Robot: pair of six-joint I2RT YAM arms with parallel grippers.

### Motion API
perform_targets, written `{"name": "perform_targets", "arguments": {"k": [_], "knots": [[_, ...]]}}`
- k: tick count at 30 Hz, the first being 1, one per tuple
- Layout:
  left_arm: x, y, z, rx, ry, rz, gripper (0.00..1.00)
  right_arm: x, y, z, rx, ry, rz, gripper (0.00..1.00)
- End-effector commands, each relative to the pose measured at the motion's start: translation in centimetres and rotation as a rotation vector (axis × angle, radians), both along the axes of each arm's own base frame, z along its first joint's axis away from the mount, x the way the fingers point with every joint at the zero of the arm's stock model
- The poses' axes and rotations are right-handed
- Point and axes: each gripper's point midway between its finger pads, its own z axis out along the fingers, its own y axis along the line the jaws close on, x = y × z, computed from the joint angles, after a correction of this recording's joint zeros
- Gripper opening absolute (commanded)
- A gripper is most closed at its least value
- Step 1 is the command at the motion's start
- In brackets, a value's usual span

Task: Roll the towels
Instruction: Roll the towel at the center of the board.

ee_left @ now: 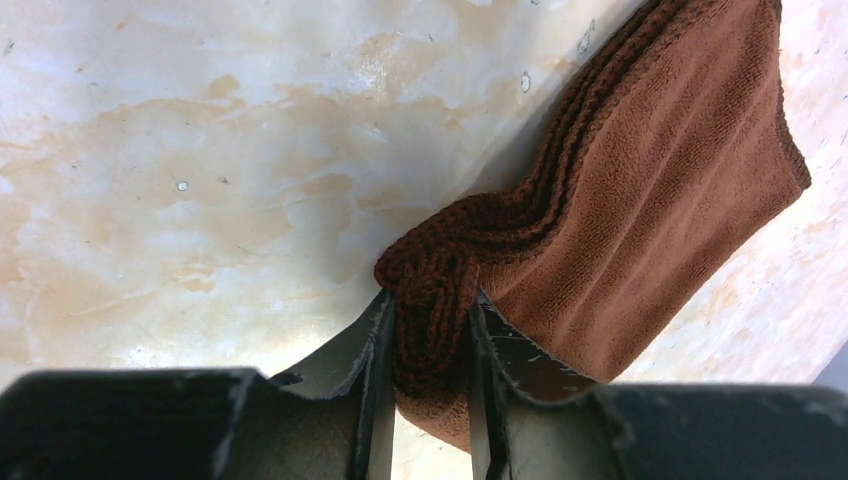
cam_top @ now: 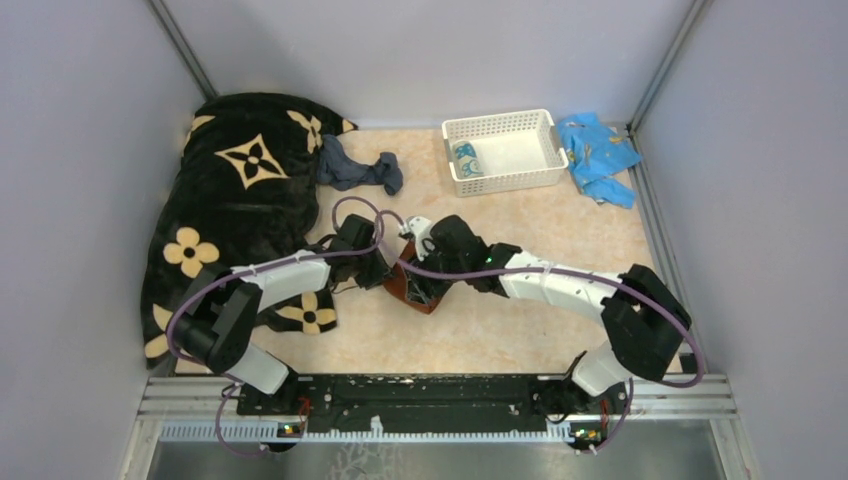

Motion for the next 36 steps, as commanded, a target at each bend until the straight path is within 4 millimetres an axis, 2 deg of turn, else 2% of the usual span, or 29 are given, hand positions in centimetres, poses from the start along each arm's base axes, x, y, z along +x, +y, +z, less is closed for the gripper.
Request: {"name": "perform_targets", "arguments": {"k": [1, 5, 11, 16, 22, 26, 33, 36], "knots": [[-3.5, 2.8, -3.8, 0.142, 0.156, -0.033, 0.33, 1.6, 0.0, 1.2, -0.128, -0.289, -0.007, 0.53], [-3.5, 2.8, -3.7, 0.145, 0.155, -0.039, 0.33, 0.7, 1.3, 0.2, -0.205, -0.4, 0.037, 0.55], [-3.5, 2.8, -3.9, 0.149, 0.16, -0.046, 0.34, 0.1, 1.8, -2.3, -0.321, -0.463, 0.077, 0.56], [-3.5, 2.7, -3.9, 0.149, 0.162, -0.051, 0.34, 0.3, 0.4, -5.5, -0.475, -0.48, 0.06, 0.56], [-3.4, 2.9, -3.9, 0.164, 0.159, -0.056, 0.34, 0.3, -1.3, -7.4, -0.568, -0.478, 0.043, 0.55], [-3.3, 3.1, -3.9, 0.177, 0.154, -0.055, 0.35, -0.4, -2.0, -8.6, -0.597, -0.437, 0.06, 0.47], [-2.7, 3.8, -3.0, 0.205, 0.127, -0.026, 0.4, -2.5, -4.5, -10.9, -0.675, -0.323, 0.059, 0.25], [-2.2, 3.8, -1.8, 0.183, 0.092, -0.016, 0.45, -4.1, -3.8, -10.9, -0.61, -0.246, 0.087, 0.14]]}}
